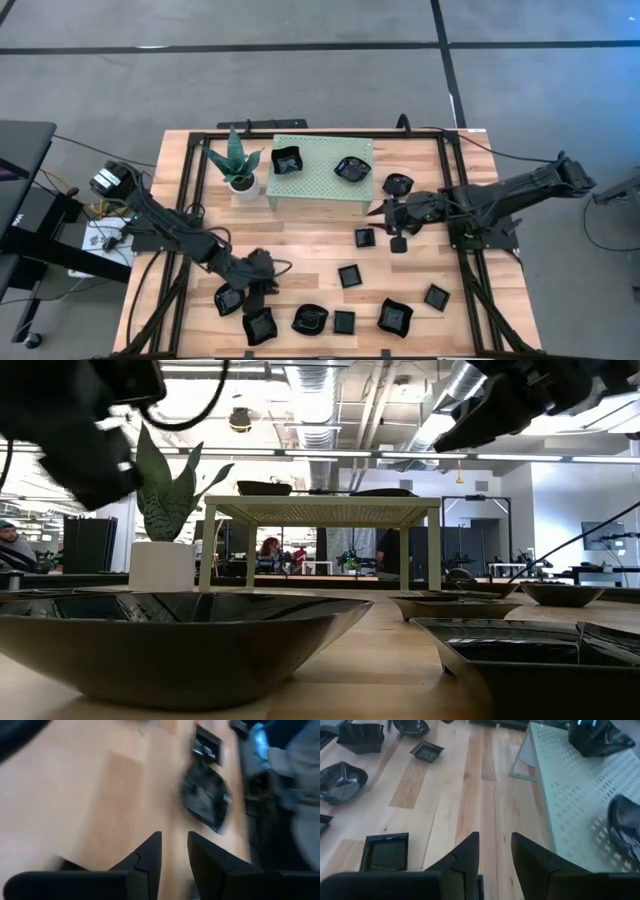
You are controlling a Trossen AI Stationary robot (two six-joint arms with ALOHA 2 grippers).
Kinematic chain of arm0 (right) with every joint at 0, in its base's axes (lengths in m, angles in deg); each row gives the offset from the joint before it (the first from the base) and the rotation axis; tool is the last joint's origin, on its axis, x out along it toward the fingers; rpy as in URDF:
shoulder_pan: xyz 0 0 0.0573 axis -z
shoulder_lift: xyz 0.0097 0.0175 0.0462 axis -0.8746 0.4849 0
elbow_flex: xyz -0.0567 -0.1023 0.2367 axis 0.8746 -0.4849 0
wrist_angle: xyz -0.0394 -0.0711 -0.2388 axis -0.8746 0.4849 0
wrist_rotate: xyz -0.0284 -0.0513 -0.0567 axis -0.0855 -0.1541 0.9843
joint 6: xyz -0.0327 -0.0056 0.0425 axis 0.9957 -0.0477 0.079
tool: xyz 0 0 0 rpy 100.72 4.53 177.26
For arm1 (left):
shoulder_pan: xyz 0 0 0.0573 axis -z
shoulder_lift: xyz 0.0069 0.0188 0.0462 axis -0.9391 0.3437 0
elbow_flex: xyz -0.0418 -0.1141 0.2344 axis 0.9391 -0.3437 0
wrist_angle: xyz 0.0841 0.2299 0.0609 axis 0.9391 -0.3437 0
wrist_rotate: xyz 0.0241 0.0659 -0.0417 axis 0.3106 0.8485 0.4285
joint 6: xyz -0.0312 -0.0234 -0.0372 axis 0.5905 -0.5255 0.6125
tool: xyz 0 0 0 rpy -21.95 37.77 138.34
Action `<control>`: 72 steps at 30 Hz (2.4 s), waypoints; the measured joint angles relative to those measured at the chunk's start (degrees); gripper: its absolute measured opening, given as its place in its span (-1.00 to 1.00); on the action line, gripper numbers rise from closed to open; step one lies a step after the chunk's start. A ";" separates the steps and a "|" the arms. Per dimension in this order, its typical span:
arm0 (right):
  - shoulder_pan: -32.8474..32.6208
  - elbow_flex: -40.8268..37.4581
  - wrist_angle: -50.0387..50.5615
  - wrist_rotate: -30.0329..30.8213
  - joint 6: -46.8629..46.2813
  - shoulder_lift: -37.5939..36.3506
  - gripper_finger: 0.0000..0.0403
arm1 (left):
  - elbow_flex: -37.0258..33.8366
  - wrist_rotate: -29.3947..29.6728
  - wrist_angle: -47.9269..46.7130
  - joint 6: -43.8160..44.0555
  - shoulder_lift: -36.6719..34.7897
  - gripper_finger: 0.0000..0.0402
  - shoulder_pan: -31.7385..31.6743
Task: Pick & Place Mini shaped plates
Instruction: Stack the distorted square plate on top of the other distorted square plate on the shelf
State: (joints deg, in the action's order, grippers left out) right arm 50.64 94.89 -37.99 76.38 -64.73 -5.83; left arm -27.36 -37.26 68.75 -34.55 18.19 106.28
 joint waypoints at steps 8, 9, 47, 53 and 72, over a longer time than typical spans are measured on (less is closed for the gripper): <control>-0.02 0.78 -2.20 -1.21 1.07 3.82 -0.46 | 0.01 -9.09 -0.57 12.95 2.66 -0.53 3.85; -0.02 0.97 -2.15 -1.21 1.09 4.07 -0.46 | 0.01 -9.32 -0.75 13.64 2.88 -0.53 4.07; -0.01 1.55 -2.10 -1.12 5.68 5.14 -0.46 | 3.73 -10.26 -0.27 20.41 7.68 -0.66 4.24; -0.02 1.55 -2.12 -1.10 6.41 5.14 -0.46 | 3.77 -10.32 -6.50 19.61 6.35 -0.62 4.15; -0.01 1.55 -2.47 -0.99 10.14 5.14 -0.46 | 3.77 -8.83 -16.52 19.78 1.26 -0.62 4.63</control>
State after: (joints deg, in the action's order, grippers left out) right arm 50.64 96.44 -40.46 75.39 -54.59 -0.69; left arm -23.60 -46.09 52.23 -14.77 19.45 110.90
